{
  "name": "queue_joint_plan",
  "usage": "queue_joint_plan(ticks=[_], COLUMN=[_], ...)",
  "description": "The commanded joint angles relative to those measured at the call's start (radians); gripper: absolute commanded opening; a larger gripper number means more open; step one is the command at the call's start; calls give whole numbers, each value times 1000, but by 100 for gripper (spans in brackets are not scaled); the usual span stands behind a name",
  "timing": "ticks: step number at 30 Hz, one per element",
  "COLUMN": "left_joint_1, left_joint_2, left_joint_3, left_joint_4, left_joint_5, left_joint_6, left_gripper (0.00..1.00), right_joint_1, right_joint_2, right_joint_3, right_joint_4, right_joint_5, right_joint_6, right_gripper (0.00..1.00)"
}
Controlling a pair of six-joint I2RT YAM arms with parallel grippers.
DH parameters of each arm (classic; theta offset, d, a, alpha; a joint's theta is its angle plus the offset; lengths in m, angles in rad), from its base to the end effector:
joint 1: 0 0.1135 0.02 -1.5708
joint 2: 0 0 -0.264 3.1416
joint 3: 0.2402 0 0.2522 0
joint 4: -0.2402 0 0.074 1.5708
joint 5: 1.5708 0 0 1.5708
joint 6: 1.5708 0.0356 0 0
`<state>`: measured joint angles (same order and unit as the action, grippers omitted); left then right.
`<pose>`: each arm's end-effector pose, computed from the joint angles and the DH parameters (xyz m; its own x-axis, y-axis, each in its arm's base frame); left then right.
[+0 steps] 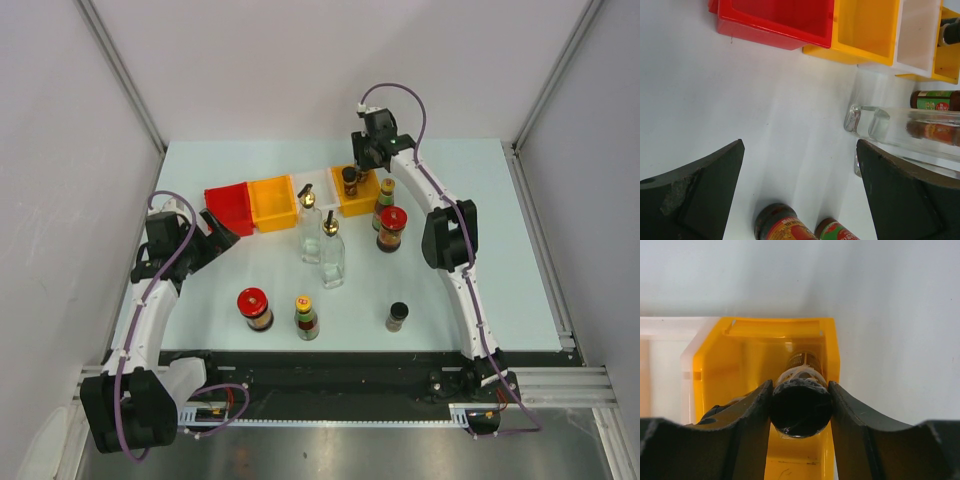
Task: Organize the condiment bottles
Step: Place the bottle in the storage box.
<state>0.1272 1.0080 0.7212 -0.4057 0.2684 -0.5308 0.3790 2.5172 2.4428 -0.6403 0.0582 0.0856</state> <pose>0.2139 0.0178 0.2559 -0.5867 -0.5671 -0.5780 -0.2515 0.8061 -0.5356 0.5263 0.2074 0.2377 -0.6347 -0.1609 -0.7558 -0.2753 0.9610 0.0266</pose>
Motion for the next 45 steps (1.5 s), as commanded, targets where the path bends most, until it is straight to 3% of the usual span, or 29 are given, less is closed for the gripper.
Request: queue_joint_plan(ticks=[1,8,15,23,45], left_joint_1=[11,9,9,9,12], left_joint_2=[-5,-5,-5,-5,-8], left_joint_3=[3,3,3,3,3], left_joint_4=[22,22,19,21,18], left_joint_5=[14,8,5,3,5], left_joint_6=[11,11,11,14,12], left_gripper=[100,100,100,100,100], right_joint_1=[-15,-19,-17,-11,-12], right_joint_2=[25,41,48,52,-43], right_joint_3=[47,45,44,45,44], right_joint_4=[24,24,42,56,99], right_joint_5=[8,28,31,28,109], right_joint_6=[-10,-18,-14,-9,58], right_gripper=[0,5,43,66,70])
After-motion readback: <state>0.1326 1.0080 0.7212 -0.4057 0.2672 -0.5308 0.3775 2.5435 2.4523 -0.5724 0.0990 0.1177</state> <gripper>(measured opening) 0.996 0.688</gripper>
